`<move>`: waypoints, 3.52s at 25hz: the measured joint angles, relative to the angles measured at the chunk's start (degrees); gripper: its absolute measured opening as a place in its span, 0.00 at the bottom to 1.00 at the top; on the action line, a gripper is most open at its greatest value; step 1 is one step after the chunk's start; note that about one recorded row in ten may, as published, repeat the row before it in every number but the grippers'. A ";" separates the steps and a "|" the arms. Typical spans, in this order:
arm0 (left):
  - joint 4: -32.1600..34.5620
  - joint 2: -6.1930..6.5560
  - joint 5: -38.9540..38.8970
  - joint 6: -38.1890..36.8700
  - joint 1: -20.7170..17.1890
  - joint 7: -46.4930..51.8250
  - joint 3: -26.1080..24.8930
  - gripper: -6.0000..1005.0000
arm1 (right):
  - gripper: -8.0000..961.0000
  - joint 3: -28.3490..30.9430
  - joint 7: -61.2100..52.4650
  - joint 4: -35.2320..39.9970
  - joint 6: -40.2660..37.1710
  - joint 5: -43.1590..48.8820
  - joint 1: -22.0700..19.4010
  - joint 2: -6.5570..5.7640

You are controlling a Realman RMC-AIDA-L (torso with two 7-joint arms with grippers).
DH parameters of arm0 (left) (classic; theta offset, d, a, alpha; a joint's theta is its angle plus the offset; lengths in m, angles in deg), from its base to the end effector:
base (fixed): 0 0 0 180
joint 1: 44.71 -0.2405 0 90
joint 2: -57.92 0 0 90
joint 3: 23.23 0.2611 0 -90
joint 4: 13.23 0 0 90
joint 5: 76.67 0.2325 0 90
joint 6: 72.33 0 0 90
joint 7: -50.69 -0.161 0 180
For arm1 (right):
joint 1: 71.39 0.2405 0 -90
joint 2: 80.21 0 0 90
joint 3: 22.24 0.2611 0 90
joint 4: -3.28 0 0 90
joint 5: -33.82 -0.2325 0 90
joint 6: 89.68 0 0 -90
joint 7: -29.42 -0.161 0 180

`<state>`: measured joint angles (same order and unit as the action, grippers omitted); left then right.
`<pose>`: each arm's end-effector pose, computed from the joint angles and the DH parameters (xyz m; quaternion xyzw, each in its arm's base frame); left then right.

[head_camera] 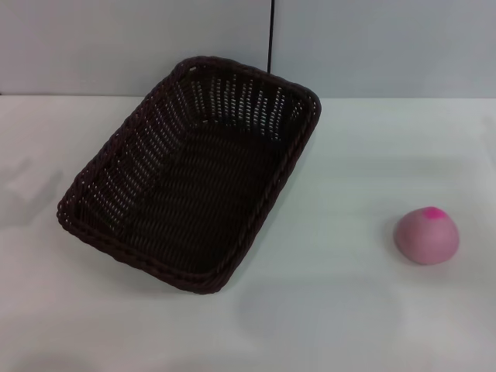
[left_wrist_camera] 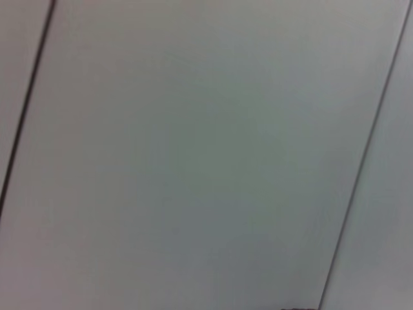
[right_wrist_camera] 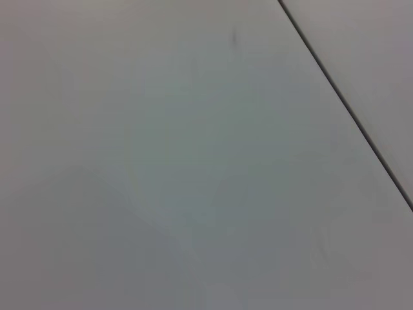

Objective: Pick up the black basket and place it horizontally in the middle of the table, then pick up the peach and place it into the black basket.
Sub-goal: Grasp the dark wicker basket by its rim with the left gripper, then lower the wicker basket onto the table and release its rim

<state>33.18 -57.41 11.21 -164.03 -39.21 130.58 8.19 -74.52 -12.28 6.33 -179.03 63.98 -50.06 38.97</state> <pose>-0.3764 0.2626 0.1181 -0.7969 -0.2976 -0.3595 0.3835 0.3481 0.3177 0.0278 -0.5974 0.2783 0.5259 0.5377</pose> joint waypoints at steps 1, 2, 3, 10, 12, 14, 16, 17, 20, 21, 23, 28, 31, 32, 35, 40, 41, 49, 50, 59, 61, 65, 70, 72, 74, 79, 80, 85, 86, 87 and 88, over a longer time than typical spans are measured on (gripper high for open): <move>4.10 -0.08 1.93 0.40 0.25 3.23 0.01 0.66 | 0.73 0.00 0.00 0.00 0.00 0.00 0.00 0.00; 8.13 -0.22 4.54 0.87 0.70 6.24 0.11 0.66 | 0.73 0.00 -0.52 0.25 -0.15 0.01 -0.04 0.00; 14.80 -0.25 10.13 1.14 2.18 12.13 0.23 0.66 | 0.73 0.00 -0.94 0.40 -0.50 -0.02 -0.14 0.00; 34.77 -2.07 28.61 -3.81 10.50 32.84 2.70 0.67 | 0.73 0.14 -1.99 0.38 -0.79 -0.25 -0.26 0.00; 37.14 -2.38 30.84 -4.56 11.63 34.53 3.74 0.67 | 0.73 0.16 -2.29 0.36 -0.83 -0.27 -0.26 0.00; 39.98 -2.43 34.94 -5.64 13.54 37.69 6.31 0.67 | 0.73 0.23 -2.33 0.28 -0.87 -0.28 -0.28 0.00; 42.24 -2.43 39.11 -6.96 15.91 41.47 9.52 0.67 | 0.73 0.63 -2.34 0.23 -0.87 -0.29 -0.47 0.00; 42.88 -2.45 40.63 -7.51 16.80 42.74 10.48 0.67 | 0.73 1.05 -2.34 0.19 -0.87 -0.30 -0.62 0.01; 43.66 -2.62 43.99 -8.52 19.11 46.10 12.75 0.67 | 0.73 2.08 -2.34 -0.08 -0.87 -0.32 -0.98 0.08; 43.72 -2.72 45.07 -8.38 19.68 47.19 13.93 0.67 | 0.73 2.32 -2.34 -0.16 -0.87 -0.33 -1.10 0.11; 43.65 -2.99 47.17 -6.34 20.13 48.69 17.21 0.67 | 0.73 2.77 -2.34 -0.24 -0.87 -0.34 -1.43 0.16; 42.90 -3.07 51.06 -1.78 19.94 49.83 23.15 0.66 | 0.73 2.89 -2.34 -0.24 -0.84 -0.15 -1.44 0.14; 42.57 -3.12 54.93 -0.23 20.48 51.68 27.35 0.66 | 0.73 2.73 -2.34 -0.23 -0.64 -0.05 -1.19 0.14; 42.54 -3.18 55.99 0.15 20.64 52.45 28.69 0.66 | 0.73 2.62 -2.34 -0.23 -0.52 -0.02 -1.05 0.13; 42.51 -3.24 58.74 1.62 20.84 55.00 32.05 0.66 | 0.73 2.42 -2.34 -0.23 -0.23 0.03 -0.52 0.11; 41.13 -3.24 59.97 2.77 21.36 57.08 33.84 0.65 | 0.73 2.56 -2.34 -0.23 0.47 0.07 -0.35 0.08; 40.45 -3.24 59.98 2.84 21.65 57.20 33.90 0.65 | 0.73 2.63 -2.34 -0.23 0.59 0.07 -0.35 0.08; 33.10 -3.24 60.08 3.07 24.22 58.81 34.07 0.64 | 0.73 2.52 -2.34 -0.23 0.93 0.08 -0.26 0.08; 32.24 -3.24 60.22 3.31 24.57 58.88 34.47 0.64 | 0.73 2.49 -2.34 -0.23 1.00 0.08 -0.22 0.08; 29.55 -3.00 60.85 2.57 27.06 58.76 34.45 0.64 | 0.73 2.40 -2.34 0.00 1.46 0.08 0.31 0.01; 28.27 -2.98 60.92 2.62 27.74 58.76 34.47 0.63 | 0.73 2.53 -2.34 0.14 1.47 0.08 0.32 0.00; 25.59 -3.01 61.54 3.28 29.32 58.77 34.92 0.54 | 0.73 2.86 -2.34 0.30 1.46 0.04 0.30 -0.05; 24.75 -3.12 62.72 3.89 30.37 58.75 35.02 0.37 | 0.73 2.69 -2.34 0.31 1.81 0.04 0.36 -0.10; 24.71 -3.12 62.95 3.80 30.63 58.63 35.14 0.33 | 0.73 2.57 -2.33 0.30 2.14 0.05 0.40 -0.09; 25.01 -3.08 63.16 3.88 30.74 57.89 35.44 0.30 | 0.73 2.38 -2.34 0.28 2.26 0.10 0.42 -0.09; 27.56 -2.95 63.46 5.16 30.01 55.43 35.45 0.24 | 0.73 2.36 -2.34 0.18 2.26 0.16 0.29 -0.09; 28.45 -2.92 63.95 5.46 29.92 54.36 35.35 0.24 | 0.73 2.35 -2.33 0.18 2.26 0.16 0.24 -0.09; 33.53 -2.90 68.57 6.05 29.61 45.42 36.00 0.24 | 0.73 2.35 -2.34 0.20 1.92 0.17 -0.22 -0.09; 34.68 -2.93 69.49 6.26 29.47 42.39 36.65 0.24 | 0.73 2.35 -2.33 0.20 1.82 0.17 -0.35 -0.09; 35.50 -2.96 70.00 6.47 29.37 39.86 37.25 0.24 | 0.73 2.35 -2.33 0.22 1.78 0.17 -0.46 -0.09; 36.13 -2.98 70.29 6.76 29.26 37.26 37.82 0.24 | 0.73 2.35 -2.40 0.33 1.71 0.17 -0.70 -0.09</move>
<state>69.31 -60.39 81.50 -157.27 -9.96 167.84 46.01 -72.16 -14.68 6.66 -177.32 64.14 -50.76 38.89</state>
